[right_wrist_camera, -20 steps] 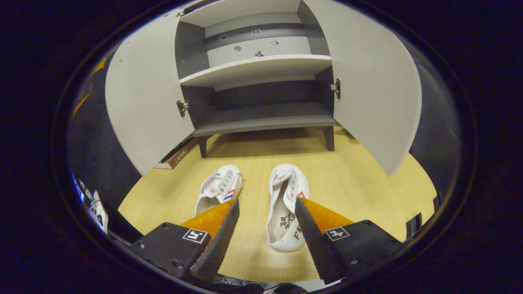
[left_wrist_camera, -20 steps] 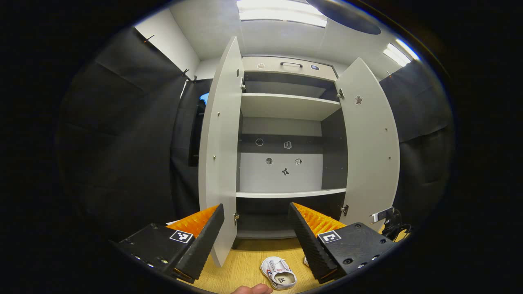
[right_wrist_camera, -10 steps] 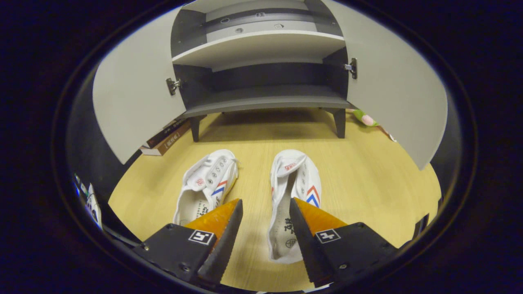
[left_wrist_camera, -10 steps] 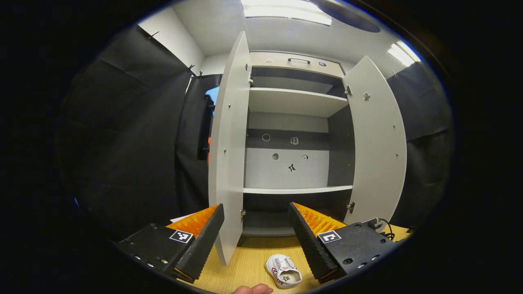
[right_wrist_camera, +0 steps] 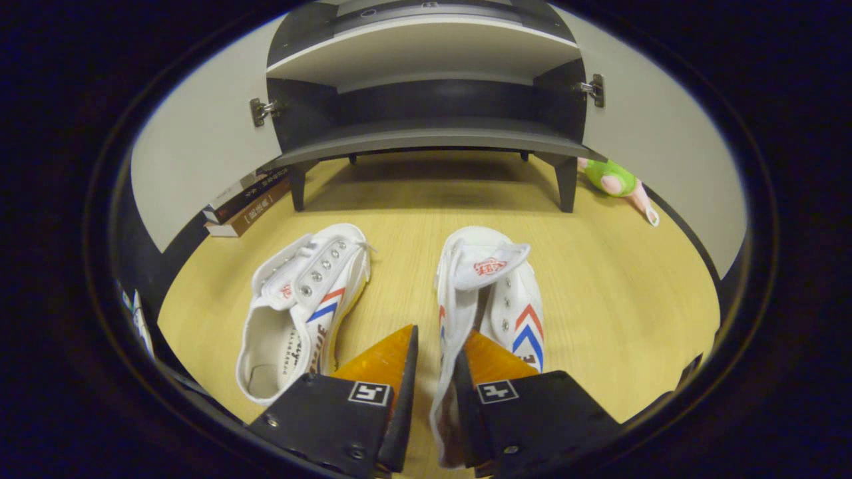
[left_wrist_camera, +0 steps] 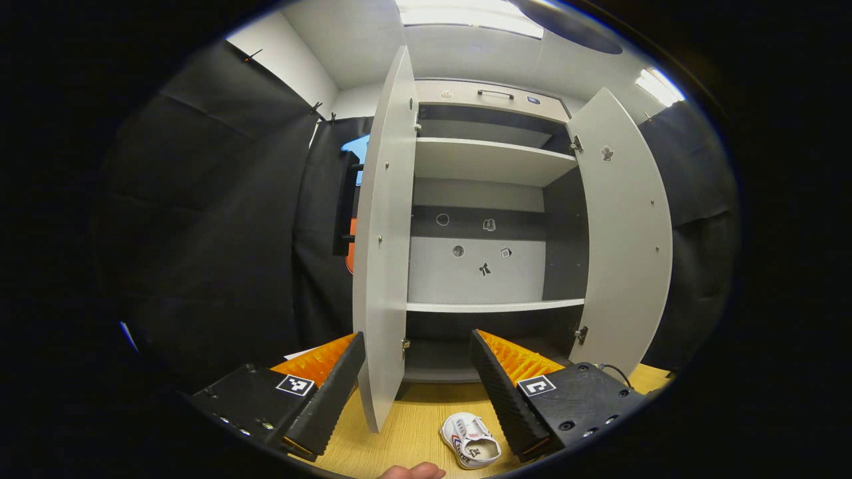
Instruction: Grab one shoe with the right hand and put it into the shoe cabinet, grab the other shoe with the left hand and put it into the shoe cabinet; then close the right door with the right hand and the left door with the left hand.
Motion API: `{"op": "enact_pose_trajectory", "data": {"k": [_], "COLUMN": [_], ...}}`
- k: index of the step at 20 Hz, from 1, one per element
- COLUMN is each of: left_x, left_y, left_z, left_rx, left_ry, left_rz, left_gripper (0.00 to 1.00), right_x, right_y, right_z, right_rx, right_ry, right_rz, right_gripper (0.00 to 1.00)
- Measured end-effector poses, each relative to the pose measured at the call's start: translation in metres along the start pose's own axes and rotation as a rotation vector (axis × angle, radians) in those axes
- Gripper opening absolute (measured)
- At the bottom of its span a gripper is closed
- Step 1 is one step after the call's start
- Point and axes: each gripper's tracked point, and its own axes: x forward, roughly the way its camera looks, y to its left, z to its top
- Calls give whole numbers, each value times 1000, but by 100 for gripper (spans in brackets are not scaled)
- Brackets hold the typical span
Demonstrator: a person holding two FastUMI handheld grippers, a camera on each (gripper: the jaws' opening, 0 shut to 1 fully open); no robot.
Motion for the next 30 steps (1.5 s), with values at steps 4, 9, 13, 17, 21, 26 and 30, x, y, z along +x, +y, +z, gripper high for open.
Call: {"op": "enact_pose_trajectory", "data": {"k": [4, 9, 13, 17, 21, 26, 30], "left_x": [2, 5, 6, 5, 4, 2, -1], "left_y": [1, -3, -11, -22, -34, -41, -42], "left_z": [-4, -8, -9, -7, -7, -12, -7], "left_rx": [4, -7, -15, -25, -32, -20, -1], "left_ry": [5, 11, 15, 2, -5, 1, -22], "left_rz": [-1, -11, -21, -39, -57, -64, -65], "left_gripper": [95, 95, 95, 95, 95, 95, 95], "right_x": [4, -9, -56, -108, -158, -214, -214], "right_y": [-5, -12, -10, -9, 2, 22, 22], "right_z": [2, 26, 72, 123, 162, 233, 315], "right_rx": [-9, -71, -79, -154, -204, -246, -223], "right_ry": [-34, -149, -287, -421, -510, -603, -630], "right_rz": [-5, -43, -17, -17, 31, 52, 56], "right_gripper": [11, 4, 4, 4, 3, 4, 4]}}
